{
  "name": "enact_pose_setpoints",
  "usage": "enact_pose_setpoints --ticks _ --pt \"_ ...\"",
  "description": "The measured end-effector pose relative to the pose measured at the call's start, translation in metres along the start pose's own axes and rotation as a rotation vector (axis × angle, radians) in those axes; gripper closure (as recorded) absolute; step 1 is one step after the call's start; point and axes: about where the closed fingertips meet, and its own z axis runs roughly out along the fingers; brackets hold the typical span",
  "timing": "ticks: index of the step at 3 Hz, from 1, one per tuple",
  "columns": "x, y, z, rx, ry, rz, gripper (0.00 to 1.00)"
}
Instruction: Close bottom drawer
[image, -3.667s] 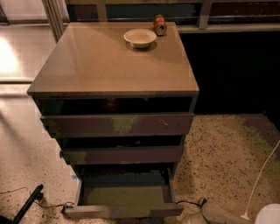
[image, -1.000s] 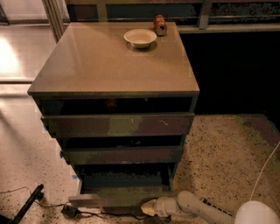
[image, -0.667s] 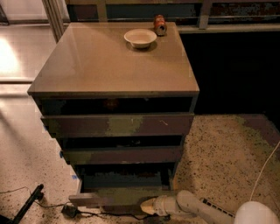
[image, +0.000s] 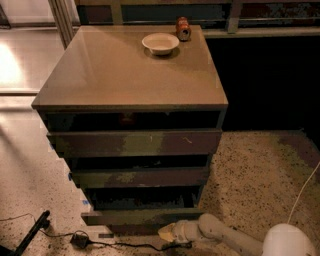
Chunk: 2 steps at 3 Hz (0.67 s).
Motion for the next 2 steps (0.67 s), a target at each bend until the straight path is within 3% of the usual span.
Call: enact_pose_setpoints --ticks 2 --pt "-0.019 -0.006 0.017 0.017 -0.092 -0.028 1.0"
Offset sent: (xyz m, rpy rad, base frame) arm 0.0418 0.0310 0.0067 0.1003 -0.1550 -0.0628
